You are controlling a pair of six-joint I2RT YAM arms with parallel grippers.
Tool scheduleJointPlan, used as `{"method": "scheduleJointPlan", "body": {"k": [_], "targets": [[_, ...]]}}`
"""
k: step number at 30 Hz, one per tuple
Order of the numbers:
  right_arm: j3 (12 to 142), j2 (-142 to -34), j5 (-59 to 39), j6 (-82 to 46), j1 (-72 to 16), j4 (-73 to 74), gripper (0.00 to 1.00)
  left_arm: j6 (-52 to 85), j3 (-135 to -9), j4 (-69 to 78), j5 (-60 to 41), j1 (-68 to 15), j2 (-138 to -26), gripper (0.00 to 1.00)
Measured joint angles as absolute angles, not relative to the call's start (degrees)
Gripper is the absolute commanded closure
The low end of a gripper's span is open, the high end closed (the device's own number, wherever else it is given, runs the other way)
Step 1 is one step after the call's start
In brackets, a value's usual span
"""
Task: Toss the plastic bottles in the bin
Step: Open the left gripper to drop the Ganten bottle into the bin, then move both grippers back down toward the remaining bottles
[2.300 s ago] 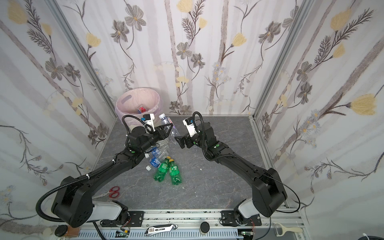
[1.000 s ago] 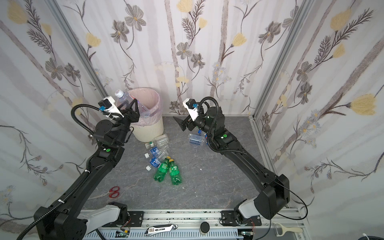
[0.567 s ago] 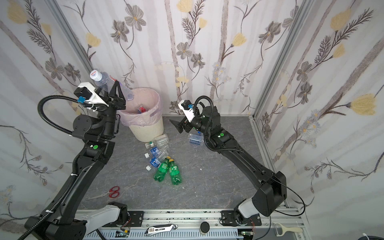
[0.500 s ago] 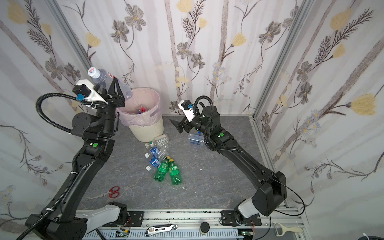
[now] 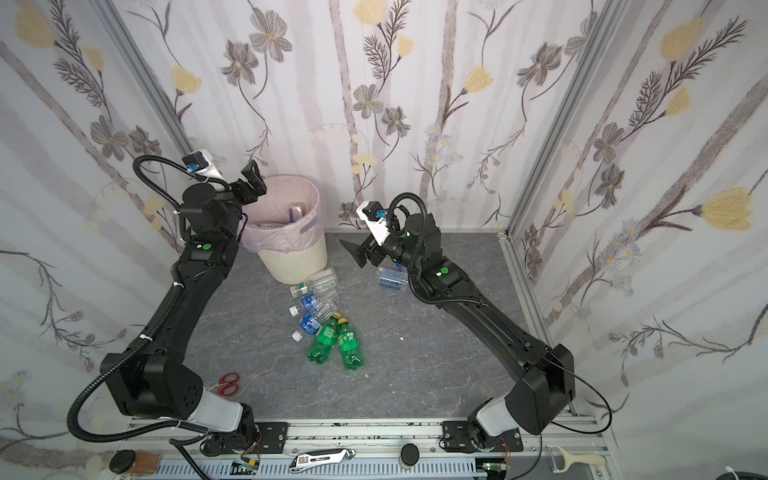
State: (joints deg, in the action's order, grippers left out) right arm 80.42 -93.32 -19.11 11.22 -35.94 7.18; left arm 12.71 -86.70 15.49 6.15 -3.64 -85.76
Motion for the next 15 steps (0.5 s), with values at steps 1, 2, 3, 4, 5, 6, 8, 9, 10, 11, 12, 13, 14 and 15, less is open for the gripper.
{"method": "scheduleJointPlan", "body": {"k": [1,2,3,4,5,6,8,9,10,11,12,13,14,15], "targets": [[80.42,-93.32,-19.11,11.22,-35.94,7.18,0.00,13.47,-86.65,15.46,5.98,-3.60,-85.27,0.00],[80.40,-93.32,-19.11,11.22,-35.94,7.18,0.00,13.91,-86.46,15.49,5.72,-3.60,-84.73,0.00],[80.38,-93.32,-19.03,11.22,-35.94,7.18,0.00,14.41,-86.21,15.51,5.32,-3.62,-84.18,0.00],[80.38,-93.32,-18.83,11.22,-35.92,7.18,0.00,14.98,-85.93,15.66,5.02,-3.73,-83.77,0.00],[80.38,-93.32,-18.52,11.22,-35.92,7.18,0.00,15.29,-85.58,15.77,4.51,-4.03,-83.35,0.00],[80.34,-93.32,-17.98,11.22,-35.92,7.18,0.00,15.77,-85.10,16.12,4.23,-4.45,-83.00,0.00],[80.14,-93.32,-17.41,11.22,-35.79,7.22,0.00,16.58,-83.88,16.51,3.38,-5.50,-82.48,0.00],[79.92,-93.32,-17.30,11.22,-35.62,7.31,0.00,16.73,-82.94,16.69,3.42,-6.46,-82.17,0.00],[79.79,-93.32,-16.99,11.22,-35.42,7.33,0.00,16.71,-82.13,16.86,3.44,-7.42,-81.91,0.00],[79.59,-93.32,-16.21,11.25,-35.14,7.29,0.00,16.71,-81.12,16.95,3.36,-8.73,-81.56,0.00],[79.40,-93.32,-15.73,11.22,-34.70,7.38,0.00,16.69,-79.92,17.34,3.14,-10.15,-81.12,0.00],[79.18,-93.32,-15.55,11.22,-34.28,7.60,0.00,16.53,-78.59,17.85,2.98,-11.53,-80.62,0.00],[78.85,-93.32,-14.68,11.16,-33.76,7.75,0.00,16.43,-77.21,18.41,3.01,-13.04,-80.16,0.00],[78.37,-93.32,-14.15,10.94,-33.19,8.03,0.00,16.03,-75.79,19.31,3.01,-14.61,-79.92,0.00]]}}
